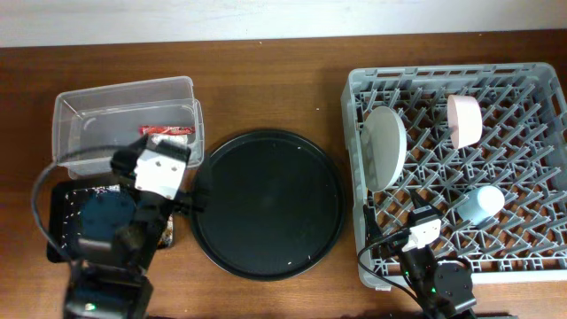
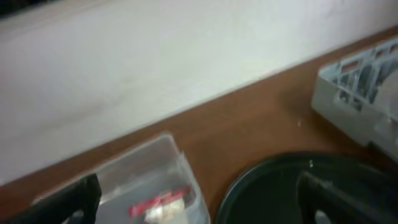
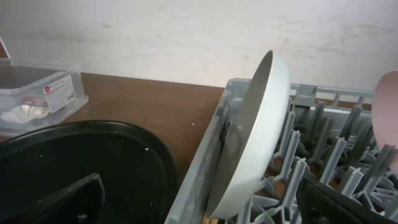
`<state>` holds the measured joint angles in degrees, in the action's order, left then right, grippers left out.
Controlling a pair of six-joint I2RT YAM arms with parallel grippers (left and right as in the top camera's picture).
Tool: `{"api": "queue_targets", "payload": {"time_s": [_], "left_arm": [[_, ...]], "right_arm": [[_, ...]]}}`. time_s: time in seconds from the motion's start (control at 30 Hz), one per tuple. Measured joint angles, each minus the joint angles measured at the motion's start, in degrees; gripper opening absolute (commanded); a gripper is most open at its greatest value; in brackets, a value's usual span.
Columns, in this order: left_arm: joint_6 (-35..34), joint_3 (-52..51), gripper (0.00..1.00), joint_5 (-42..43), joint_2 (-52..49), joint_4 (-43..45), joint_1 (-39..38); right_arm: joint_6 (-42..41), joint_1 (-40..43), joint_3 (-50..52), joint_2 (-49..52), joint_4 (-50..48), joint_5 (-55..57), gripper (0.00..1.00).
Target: Sort waste into correct bins and load items into the dishwasher rack
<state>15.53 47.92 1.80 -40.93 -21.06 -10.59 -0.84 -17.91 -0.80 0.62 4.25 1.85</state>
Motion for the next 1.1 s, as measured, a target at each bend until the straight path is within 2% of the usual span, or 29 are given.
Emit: {"api": "queue_targets", "payload": {"time_s": [0.1, 0.27, 0.43, 0.73, 0.9, 1.1], "left_arm": [[0.2, -12.1, 0.99, 3.8, 5.0, 10.7, 2.1], [0.4, -25.0, 0.99, 5.0, 15.4, 16.9, 2.2], [0.4, -32.5, 0.99, 5.1, 26.2, 17.4, 2.3], [0.4, -42.3, 0.99, 5.0, 39.4, 18.1, 3.8], [0.5, -47.1, 0.99, 5.0, 40.1, 17.0, 3.8], [0.6, -47.1, 0.99, 5.0, 40.2, 17.2, 3.8]], "right_arm": [[0.0, 0.0, 0.0, 0.0, 0.0, 0.0, 0.98], [0.0, 0.0, 0.0, 0.0, 0.0, 0.0, 0.98], [0.0, 0.0, 0.0, 0.0, 0.0, 0.0, 0.98], [0.0, 0.0, 0.0, 0.0, 0.0, 0.0, 0.98], [0.0, 0.0, 0.0, 0.0, 0.0, 0.0, 0.98], [0.0, 0.0, 0.0, 0.0, 0.0, 0.0, 0.98]]}}
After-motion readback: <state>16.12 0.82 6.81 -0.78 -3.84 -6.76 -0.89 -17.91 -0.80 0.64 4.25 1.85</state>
